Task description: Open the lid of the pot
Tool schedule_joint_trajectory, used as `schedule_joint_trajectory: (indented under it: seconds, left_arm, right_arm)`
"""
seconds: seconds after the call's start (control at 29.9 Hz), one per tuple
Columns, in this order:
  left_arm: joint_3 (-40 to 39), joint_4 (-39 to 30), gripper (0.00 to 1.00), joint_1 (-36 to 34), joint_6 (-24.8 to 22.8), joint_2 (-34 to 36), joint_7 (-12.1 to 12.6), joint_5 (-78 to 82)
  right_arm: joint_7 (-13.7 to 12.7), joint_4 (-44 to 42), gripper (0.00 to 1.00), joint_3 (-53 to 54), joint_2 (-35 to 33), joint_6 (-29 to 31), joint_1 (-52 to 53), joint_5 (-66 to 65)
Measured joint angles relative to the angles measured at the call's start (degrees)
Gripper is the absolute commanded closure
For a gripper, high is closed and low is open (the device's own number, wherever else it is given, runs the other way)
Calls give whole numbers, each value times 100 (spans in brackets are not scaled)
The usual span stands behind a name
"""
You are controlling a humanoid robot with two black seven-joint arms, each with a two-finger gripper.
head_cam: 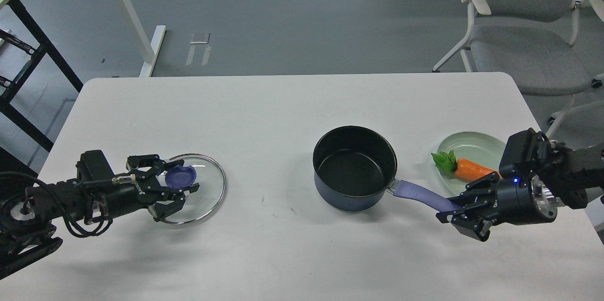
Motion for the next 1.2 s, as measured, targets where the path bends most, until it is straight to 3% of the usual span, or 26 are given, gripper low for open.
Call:
schedule_joint_trajectory:
  seconds: [0.1, 0.27, 0.57, 0.64, 0.7, 0.8, 0.9, 1.2]
  left_arm:
    - [3, 16, 17, -2, 0, -42, -1, -4]
    - [3, 24, 2, -9, 0, -58, -1, -20]
    - [-19, -432, 1, -116, -156, 23, 0, -721]
    - [-38, -768, 1, -195, -550, 178, -1, -1382]
    - [-64, -1093, 1, -339, -1054, 390, 1, -2156]
    - [-112, -1443, 1, -562, -1942, 609, 1, -3544]
    - [-227, -1533, 1, -736, -2652, 708, 2, -4796]
    - [-985, -1476, 1, -833, -4437, 746, 2, -7573]
  right_arm:
    - [1, 3, 65, -3, 1, 0, 0, 0]
    - [1, 3, 65, -3, 1, 0, 0, 0]
    - [1, 1, 63, 0, -8, 0, 0, 0]
    - [1, 1, 62, 1, -8, 0, 0, 0]
    - [1, 1, 54, 1, -13, 0, 0, 2]
    - [1, 2, 27, 1, -22, 0, 0, 15]
    - [0, 3, 7, 2, -26, 1, 0, 112]
    - [-1, 28, 3, 41, -256, 1, 290, 956]
